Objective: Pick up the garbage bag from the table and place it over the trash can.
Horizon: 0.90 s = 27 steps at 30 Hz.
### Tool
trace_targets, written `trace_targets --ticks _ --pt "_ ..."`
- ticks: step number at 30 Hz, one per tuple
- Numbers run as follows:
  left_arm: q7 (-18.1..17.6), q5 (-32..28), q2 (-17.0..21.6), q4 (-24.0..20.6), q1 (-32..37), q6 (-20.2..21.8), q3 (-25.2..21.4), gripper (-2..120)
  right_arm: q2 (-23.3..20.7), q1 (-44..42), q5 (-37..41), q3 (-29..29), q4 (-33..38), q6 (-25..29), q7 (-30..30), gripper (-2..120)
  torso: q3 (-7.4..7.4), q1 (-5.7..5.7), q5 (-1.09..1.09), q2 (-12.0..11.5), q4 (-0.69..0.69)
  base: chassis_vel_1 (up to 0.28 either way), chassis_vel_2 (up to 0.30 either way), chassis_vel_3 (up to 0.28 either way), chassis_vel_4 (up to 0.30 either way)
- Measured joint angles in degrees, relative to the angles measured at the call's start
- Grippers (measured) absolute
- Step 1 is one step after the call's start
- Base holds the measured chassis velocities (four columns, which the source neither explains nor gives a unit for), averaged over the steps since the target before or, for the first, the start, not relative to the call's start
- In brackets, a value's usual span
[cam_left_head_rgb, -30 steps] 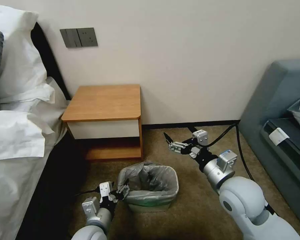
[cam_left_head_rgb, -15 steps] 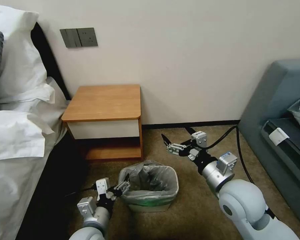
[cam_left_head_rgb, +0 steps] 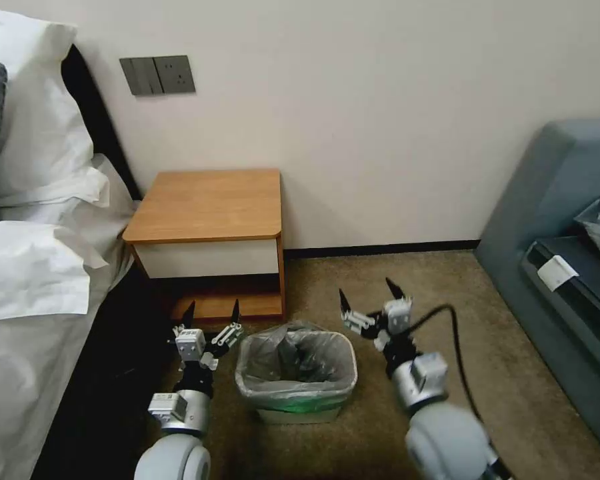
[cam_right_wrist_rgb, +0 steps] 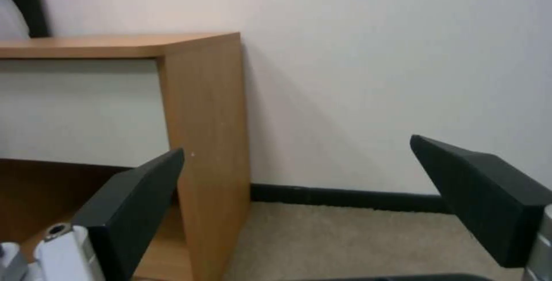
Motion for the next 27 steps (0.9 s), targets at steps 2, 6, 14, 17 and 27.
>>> trace_targets --ticks 2,6,14,17,27 --pt "0.0 0.3 -0.2 0.8 0.1 -1.3 0.0 96 1.0 -0.1 -0.7 0.3 -1.1 2.0 -0.8 100 0.00 0.00 0.00 0.0 0.01 0.000 0.000 0.000 0.000" --pt "0.0 0.6 -1.1 2.0 0.4 -2.9 0.1 97 3.1 -0.3 -3.8 1.6 -2.9 4.5 -2.4 100 0.00 0.00 -0.01 0.0 0.01 0.000 0.000 0.000 0.000" --pt "0.1 0.7 -1.2 2.0 0.3 -3.7 0.0 97 4.3 -0.7 -5.7 3.4 -3.9 6.1 -2.8 100 0.00 0.00 0.00 0.0 0.00 0.000 0.000 0.000 0.000" --pt "0.0 0.7 -1.2 2.0 0.3 -3.7 0.0 97 4.3 -0.7 -5.7 3.5 -3.9 6.2 -2.8 100 0.00 0.00 0.00 0.0 0.01 0.000 0.000 0.000 0.000" --pt "-0.2 0.7 -1.2 1.8 0.3 -3.6 0.0 97 4.2 -0.6 -5.6 3.5 -3.8 6.1 -2.9 100 0.00 0.00 0.00 0.0 0.00 0.000 0.000 0.000 0.000"
